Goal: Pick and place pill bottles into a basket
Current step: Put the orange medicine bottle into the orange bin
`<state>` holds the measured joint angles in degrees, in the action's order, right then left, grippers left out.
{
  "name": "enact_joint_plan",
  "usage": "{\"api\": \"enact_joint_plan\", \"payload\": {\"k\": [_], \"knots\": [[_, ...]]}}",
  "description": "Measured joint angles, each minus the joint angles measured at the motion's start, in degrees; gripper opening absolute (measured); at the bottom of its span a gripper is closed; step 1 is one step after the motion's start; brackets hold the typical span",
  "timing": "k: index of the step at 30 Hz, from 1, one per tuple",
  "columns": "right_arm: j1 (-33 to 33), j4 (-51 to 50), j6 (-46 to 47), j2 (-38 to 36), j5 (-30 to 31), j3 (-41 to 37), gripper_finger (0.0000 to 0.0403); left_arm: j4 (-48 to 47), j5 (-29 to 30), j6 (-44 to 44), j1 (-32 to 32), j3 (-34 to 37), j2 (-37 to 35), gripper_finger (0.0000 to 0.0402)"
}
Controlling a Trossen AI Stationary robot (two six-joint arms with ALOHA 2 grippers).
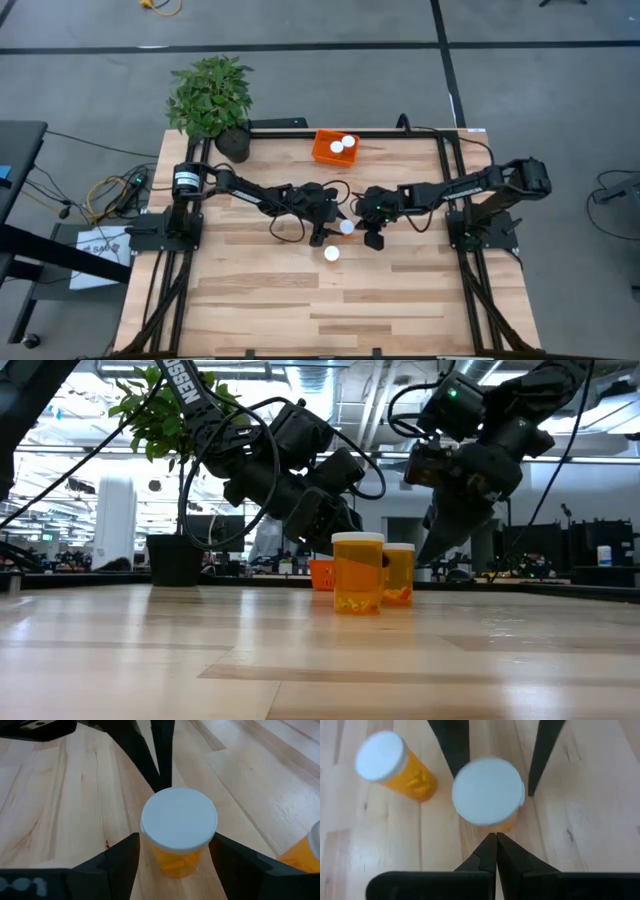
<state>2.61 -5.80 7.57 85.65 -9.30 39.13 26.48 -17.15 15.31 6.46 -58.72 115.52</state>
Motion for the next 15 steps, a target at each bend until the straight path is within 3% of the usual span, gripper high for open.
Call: {"api": "enact_joint_plan", "payload": {"k": [15], "knots": [[0.02,3.94,-0.54,-0.55,0.02,0.00,0.0001,-0.02,-0.04,0.00,-0.02,0.00,0.00,0.0229]]}}
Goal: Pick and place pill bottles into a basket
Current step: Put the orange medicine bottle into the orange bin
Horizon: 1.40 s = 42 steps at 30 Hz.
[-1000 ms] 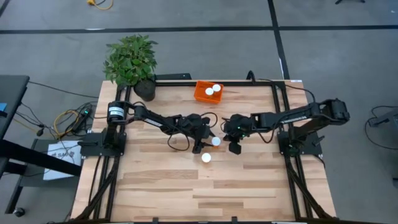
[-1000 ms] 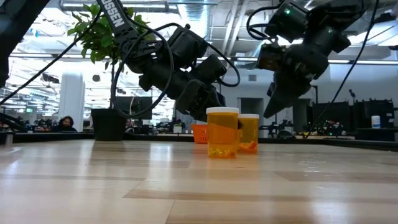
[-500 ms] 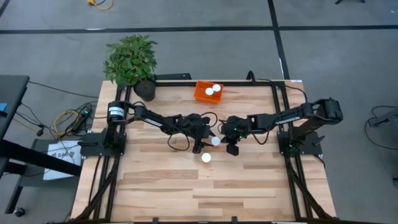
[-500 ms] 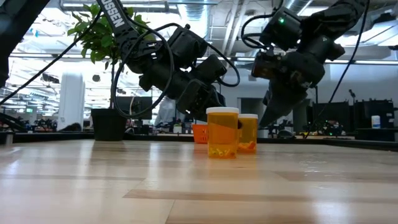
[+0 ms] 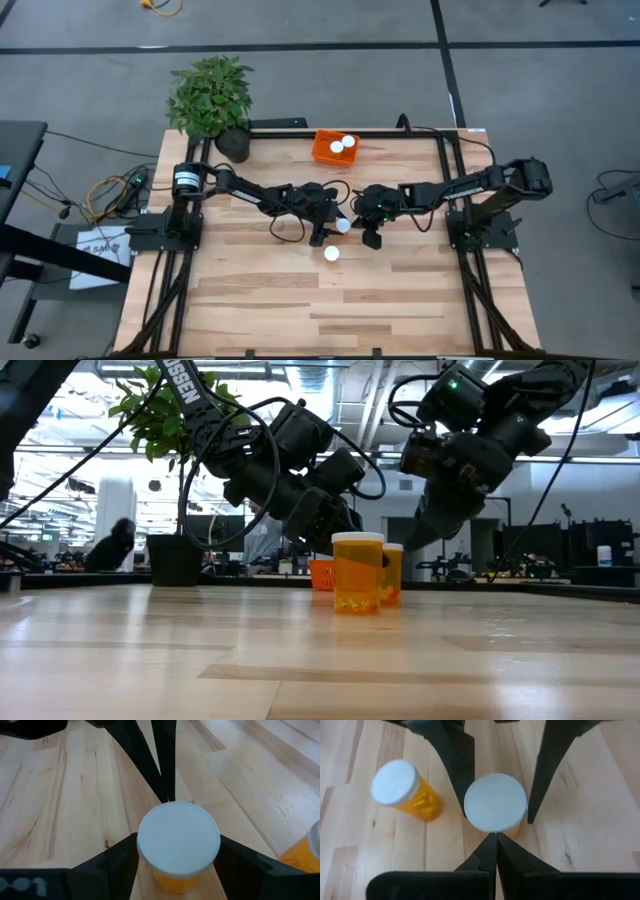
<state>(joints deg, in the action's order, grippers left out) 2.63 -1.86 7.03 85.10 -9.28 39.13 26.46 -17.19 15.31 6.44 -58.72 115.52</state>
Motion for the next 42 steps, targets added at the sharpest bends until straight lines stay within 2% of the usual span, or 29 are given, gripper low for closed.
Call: {"api": "enact_joint_plan", "payload": {"k": [9,22,25,31,35,42], "knots": [[0.02,1.50,-0.08,0.00,0.07,0.00,0.0001,0.00,0.00,-0.02,0.02,0.00,0.00,0.0225],[0.00,-1.45,0.06,-1.23,0.20,-0.02,0.0000,1.40,0.00,-0.02,0.02,0.00,0.00,0.0196],[0.00,-3.09,0.06,-3.34,0.48,-0.02,0.0000,1.37,0.08,-0.02,0.02,0.00,-0.06,0.0198],[0.21,-8.35,0.05,-10.13,4.24,-0.02,0.0000,0.30,4.69,1.86,0.41,-0.02,-2.40,0.0199],[1.14,-11.52,0.02,-15.37,6.48,0.00,0.0001,-2.10,7.06,2.17,1.86,0.00,-6.27,0.0198],[3.06,-15.20,-1.49,-23.01,6.47,-0.02,0.0001,-5.55,11.60,2.35,6.34,0.00,-14.32,0.0199]]}}
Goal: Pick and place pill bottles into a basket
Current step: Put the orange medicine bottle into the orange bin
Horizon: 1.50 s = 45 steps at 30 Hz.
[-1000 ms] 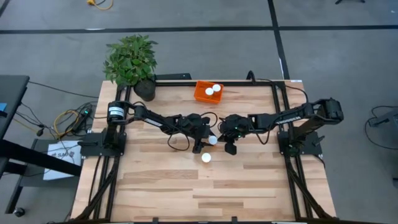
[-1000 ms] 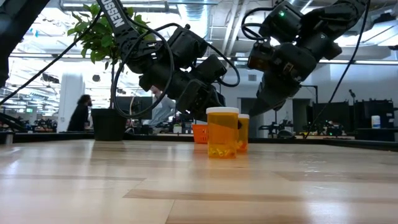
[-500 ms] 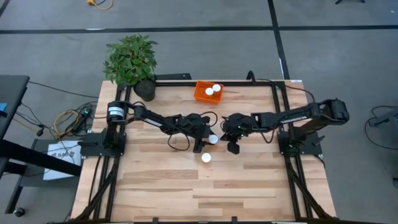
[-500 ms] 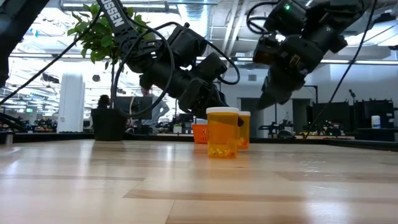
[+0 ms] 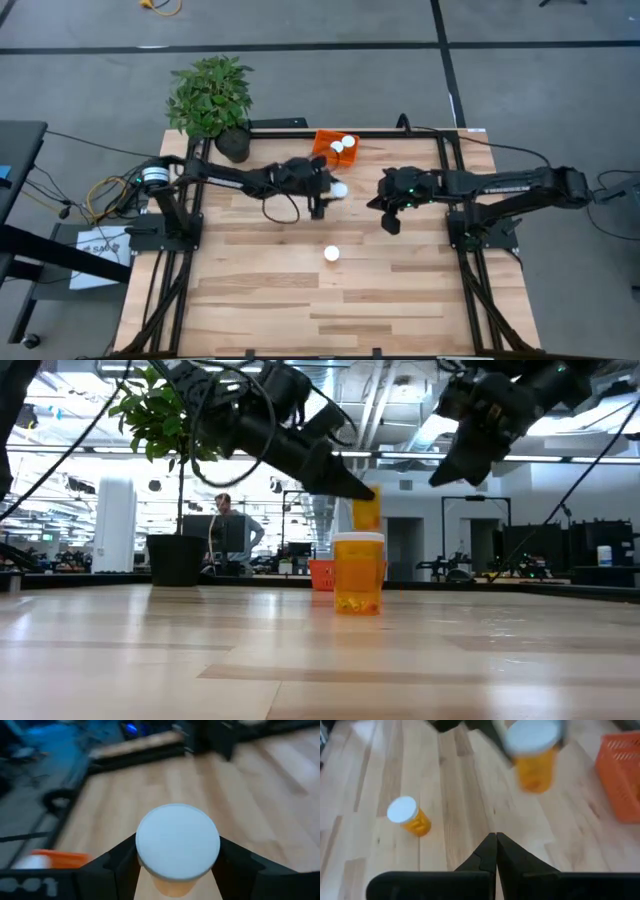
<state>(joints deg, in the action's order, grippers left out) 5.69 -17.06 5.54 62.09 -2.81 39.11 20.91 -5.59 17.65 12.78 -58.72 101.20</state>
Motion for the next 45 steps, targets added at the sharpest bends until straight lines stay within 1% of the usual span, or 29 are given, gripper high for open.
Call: {"api": "enact_joint_plan", "payload": {"k": [3,6,12,18,25,26,28,30,33,36,40,45], "knots": [[1.17,-1.22,-0.90,-2.51,-0.11,-0.02,0.0001,-0.06,1.57,-1.11,2.65,-0.07,-2.75,0.0199],[2.62,-1.18,-1.21,-4.30,-0.09,-0.02,0.0001,0.00,1.81,-2.20,5.55,-0.07,-4.55,0.0199],[5.55,-1.35,-2.95,-7.64,-0.09,0.02,0.0001,-0.64,1.36,-2.36,11.62,-0.07,-5.13,0.0199],[8.21,-3.23,-3.06,-11.32,-0.11,0.02,0.0001,-0.84,-2.00,-2.36,18.43,-0.07,-5.13,0.0199],[12.21,-6.06,-4.67,-14.61,-0.11,0.02,0.0001,-0.02,-9.59,-4.53,25.77,0.00,-3.91,0.0199],[12.73,-6.07,-4.80,-14.69,-0.11,0.02,0.0001,1.30,-10.12,-4.51,26.10,-0.21,-3.08,0.0199],[13.80,-6.29,-5.41,-14.59,-0.11,0.02,0.0001,0.70,-11.77,-4.77,26.85,-1.21,-1.22,0.0199],[14.77,-6.11,-5.55,-14.52,-0.12,0.02,0.0001,0.65,-13.29,-4.67,26.94,-3.71,1.73,0.0199],[15.94,-6.16,-5.55,-14.18,-0.16,0.02,0.0001,-2.33,-14.13,-3.61,27.19,-8.42,5.85,0.0199],[16.20,-6.33,-5.21,-14.07,-0.17,0.00,0.0001,-7.82,-14.81,-2.31,27.53,-13.49,9.07,0.0199],[16.07,-6.25,-5.08,-14.15,-0.25,0.00,0.0001,-12.44,-14.58,-0.57,27.60,-17.78,11.95,0.0203],[15.69,-6.54,-4.98,-14.15,-0.26,0.00,0.0001,-12.04,-12.67,0.59,27.23,-18.64,13.76,0.0219]]}}
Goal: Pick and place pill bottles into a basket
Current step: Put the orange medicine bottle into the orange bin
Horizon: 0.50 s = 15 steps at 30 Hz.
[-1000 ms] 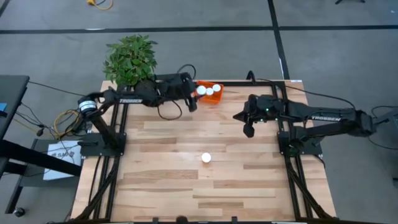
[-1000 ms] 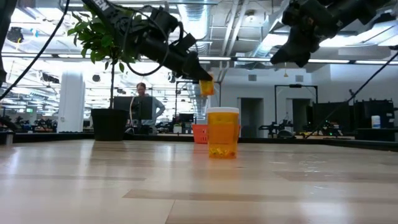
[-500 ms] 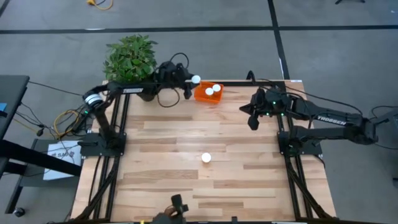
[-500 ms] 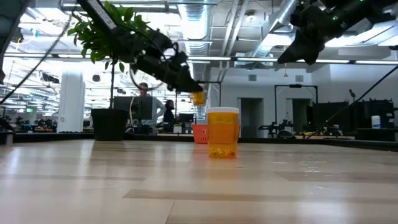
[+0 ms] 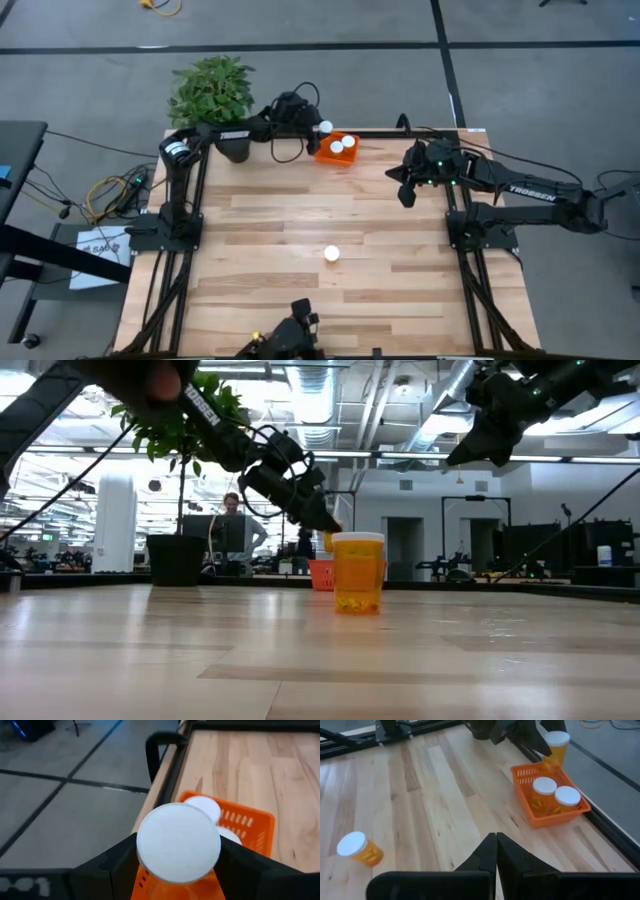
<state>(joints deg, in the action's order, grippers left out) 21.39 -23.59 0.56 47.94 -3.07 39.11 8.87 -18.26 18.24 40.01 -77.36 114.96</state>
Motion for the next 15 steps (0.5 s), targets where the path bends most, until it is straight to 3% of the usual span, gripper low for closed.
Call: {"api": "enact_joint_plan", "payload": {"k": [15], "knots": [[0.02,-0.20,0.52,0.04,-0.07,0.00,0.0001,0.94,0.74,-0.24,-0.20,0.02,1.42,0.0233]]}}
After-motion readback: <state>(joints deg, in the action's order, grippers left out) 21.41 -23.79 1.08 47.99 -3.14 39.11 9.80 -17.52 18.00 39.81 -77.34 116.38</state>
